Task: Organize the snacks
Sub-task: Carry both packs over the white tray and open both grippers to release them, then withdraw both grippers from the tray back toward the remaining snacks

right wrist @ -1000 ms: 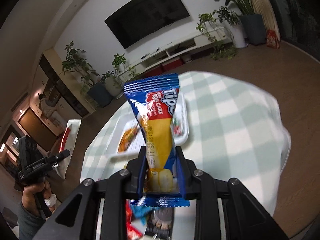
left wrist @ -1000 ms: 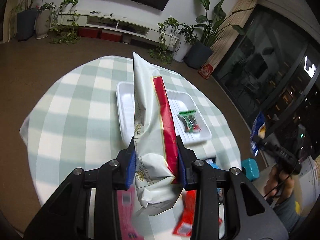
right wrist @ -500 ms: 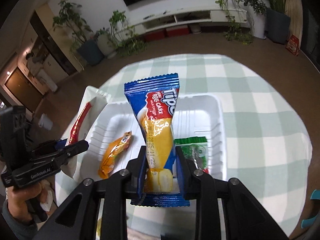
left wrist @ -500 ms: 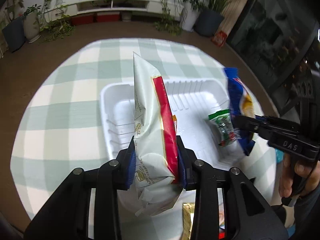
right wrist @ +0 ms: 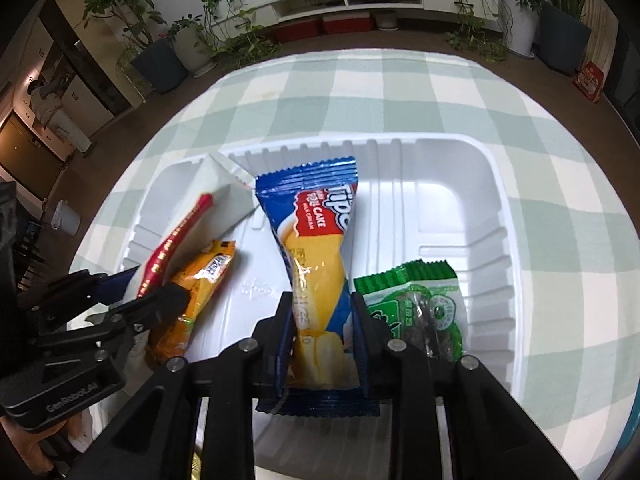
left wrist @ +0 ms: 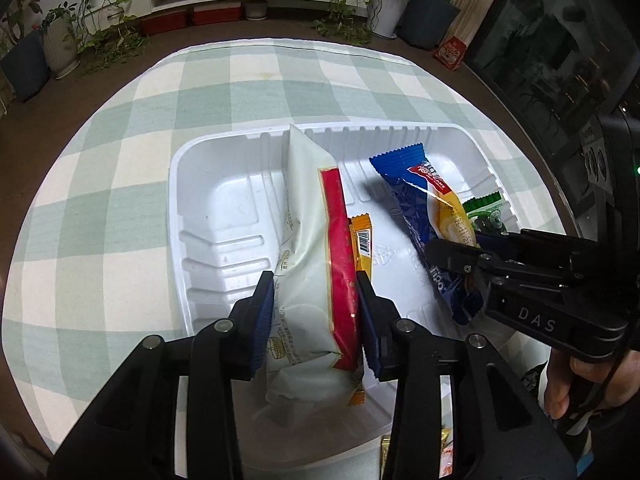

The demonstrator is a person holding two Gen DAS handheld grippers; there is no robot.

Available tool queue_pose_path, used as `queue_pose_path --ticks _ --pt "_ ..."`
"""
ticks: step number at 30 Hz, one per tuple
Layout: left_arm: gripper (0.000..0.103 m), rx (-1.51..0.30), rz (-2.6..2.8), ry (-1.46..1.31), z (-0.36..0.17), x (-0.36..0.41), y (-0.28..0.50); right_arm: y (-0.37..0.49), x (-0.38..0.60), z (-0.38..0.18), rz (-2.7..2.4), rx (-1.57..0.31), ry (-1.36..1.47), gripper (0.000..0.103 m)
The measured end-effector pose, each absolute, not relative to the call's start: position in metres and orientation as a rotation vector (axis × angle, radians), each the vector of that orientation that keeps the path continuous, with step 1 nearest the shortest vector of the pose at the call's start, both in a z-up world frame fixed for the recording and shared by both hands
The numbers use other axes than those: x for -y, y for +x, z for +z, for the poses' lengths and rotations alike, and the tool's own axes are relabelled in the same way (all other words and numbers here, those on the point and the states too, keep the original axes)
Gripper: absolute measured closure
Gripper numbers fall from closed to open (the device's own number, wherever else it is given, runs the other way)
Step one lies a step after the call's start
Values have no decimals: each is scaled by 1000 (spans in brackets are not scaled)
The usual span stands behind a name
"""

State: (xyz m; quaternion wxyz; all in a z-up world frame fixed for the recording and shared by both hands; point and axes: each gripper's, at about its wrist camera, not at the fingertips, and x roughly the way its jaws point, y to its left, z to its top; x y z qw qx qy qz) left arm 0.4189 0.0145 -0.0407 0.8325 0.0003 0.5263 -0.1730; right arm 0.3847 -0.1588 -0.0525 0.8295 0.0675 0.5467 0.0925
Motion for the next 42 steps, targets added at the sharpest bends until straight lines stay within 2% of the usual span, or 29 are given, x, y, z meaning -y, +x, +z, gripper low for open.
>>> queue_pose_path --ticks 2,7,12,14,19,24,25,26,29,31,36,39,42 --pt "65 -1113 -363 1 -40 -13 418 384 157 -52 199 -1152 128 74" --pt "54 -1120 -355 15 -42 -9 416 383 157 -53 204 -1146 125 72" --pt "52 -1106 -355 21 -41 -8 415 380 155 -50 199 -1147 126 42" --pt "43 -1093 -352 16 -39 -10 414 380 156 -48 199 -1142 131 37" --pt "29 -1047 -352 -14 -23 -17 406 372 159 -34 199 -1114 99 35" --pt "23 -993 -372 -51 9 -27 386 352 174 3 219 -1022 147 33" --pt "17 -974 -378 -57 18 -30 379 343 181 17 234 -983 180 32" --pt "13 -954 -380 -58 28 -33 373 336 187 27 248 -950 206 27" --pt "8 -866 -409 -81 65 -45 346 308 206 61 284 -830 293 15" --pt "0 -820 -428 -95 86 -52 327 283 222 81 321 -755 371 8" --pt "0 -706 -439 -58 119 -69 257 215 242 100 374 -646 452 1" --pt "0 -701 -415 -59 108 -82 218 160 249 84 393 -611 483 0" --pt "0 -682 -377 -57 84 -95 178 122 250 55 395 -658 514 0"
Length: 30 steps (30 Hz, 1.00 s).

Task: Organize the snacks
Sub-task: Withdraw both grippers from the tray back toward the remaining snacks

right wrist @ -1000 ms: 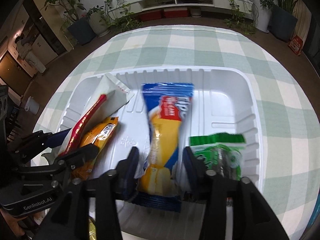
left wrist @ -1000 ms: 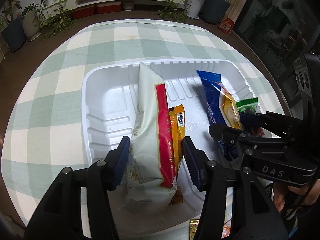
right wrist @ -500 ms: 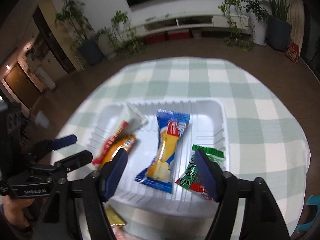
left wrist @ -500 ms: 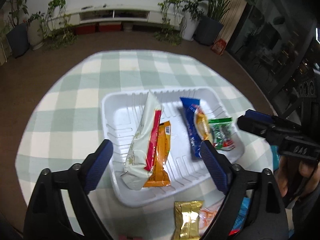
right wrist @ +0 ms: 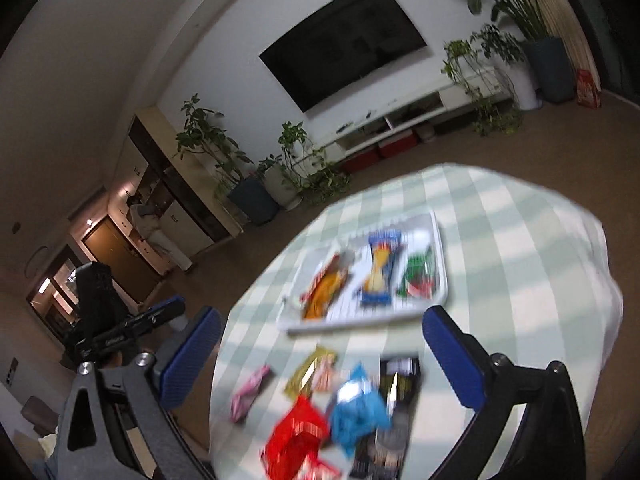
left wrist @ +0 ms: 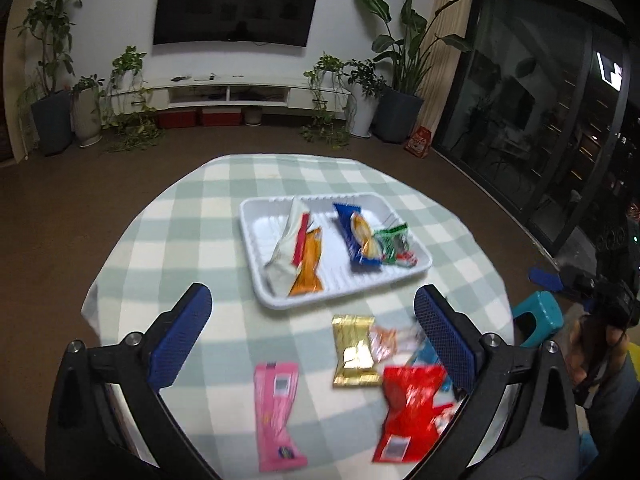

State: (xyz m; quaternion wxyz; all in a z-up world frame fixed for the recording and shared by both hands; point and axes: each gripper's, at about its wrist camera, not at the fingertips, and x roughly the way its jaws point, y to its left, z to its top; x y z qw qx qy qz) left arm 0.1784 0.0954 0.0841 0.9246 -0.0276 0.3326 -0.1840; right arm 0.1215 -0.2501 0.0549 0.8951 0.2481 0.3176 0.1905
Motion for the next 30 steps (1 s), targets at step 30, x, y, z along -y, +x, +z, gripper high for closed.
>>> queue_pose_path --ticks 30 --pt "29 -1151 -218 169 -57 -88 199 30 157 -15 397 -871 225 19"
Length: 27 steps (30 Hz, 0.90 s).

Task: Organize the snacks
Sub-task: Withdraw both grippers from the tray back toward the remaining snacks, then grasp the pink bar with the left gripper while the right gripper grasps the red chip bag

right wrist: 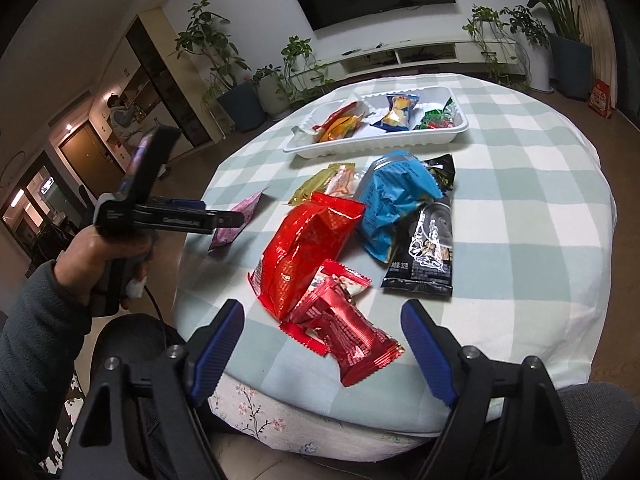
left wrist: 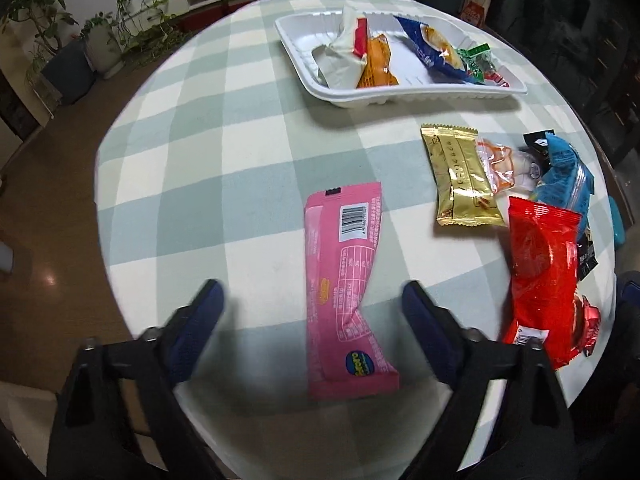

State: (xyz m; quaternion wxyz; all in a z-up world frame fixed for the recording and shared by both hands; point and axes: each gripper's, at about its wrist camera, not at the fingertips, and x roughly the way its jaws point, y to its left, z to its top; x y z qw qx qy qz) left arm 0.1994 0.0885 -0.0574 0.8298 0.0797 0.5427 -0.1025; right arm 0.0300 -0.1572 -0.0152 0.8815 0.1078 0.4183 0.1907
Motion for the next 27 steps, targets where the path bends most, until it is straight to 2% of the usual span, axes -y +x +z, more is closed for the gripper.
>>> queue_pose_path --ticks 1,2,5,8,17,27 --pt "46 -1163 -226 165 -61 -89 202 31 156 -15 398 -871 221 19" --pt "56 -1172 -236 166 -66 -88 203 31 156 -15 397 -872 219 19" --pt "59 -1151 -238 156 -69 -89 204 37 152 -13 393 -879 216 19" --pt "74 -1129 -234 117 -69 -93 205 43 145 -10 396 -883 205 19" --pt "78 -1024 -287 -120 -54 -109 198 73 103 -14 406 -967 157 31" --pt "78 -975 -340 -199 -50 -113 196 109 83 -40 299 -1122 183 32"
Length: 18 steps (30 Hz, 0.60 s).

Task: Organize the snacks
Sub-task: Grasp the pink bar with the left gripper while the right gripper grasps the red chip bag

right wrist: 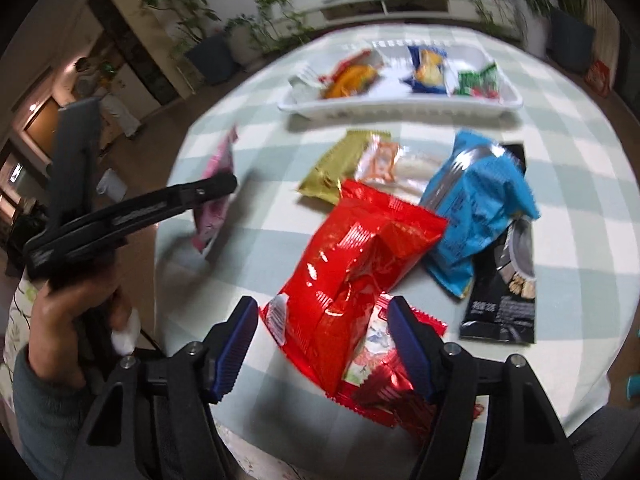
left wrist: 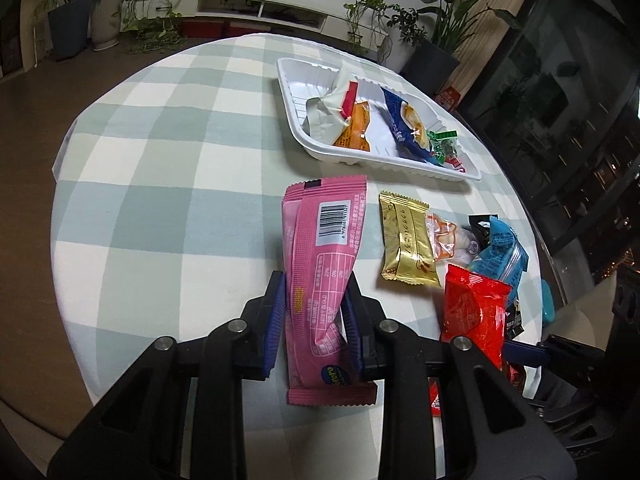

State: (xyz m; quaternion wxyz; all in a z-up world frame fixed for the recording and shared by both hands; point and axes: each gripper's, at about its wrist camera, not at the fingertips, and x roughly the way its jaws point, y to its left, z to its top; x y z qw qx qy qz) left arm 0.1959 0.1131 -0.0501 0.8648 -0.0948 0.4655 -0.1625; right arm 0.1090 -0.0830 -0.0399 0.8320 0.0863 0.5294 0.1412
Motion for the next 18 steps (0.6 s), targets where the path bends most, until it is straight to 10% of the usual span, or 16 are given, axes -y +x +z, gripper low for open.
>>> queue_pose_path --ticks 18 --pt "78 -999 -346 -229 -57 -118 198 145 49 -54 303 -1147 33 54"
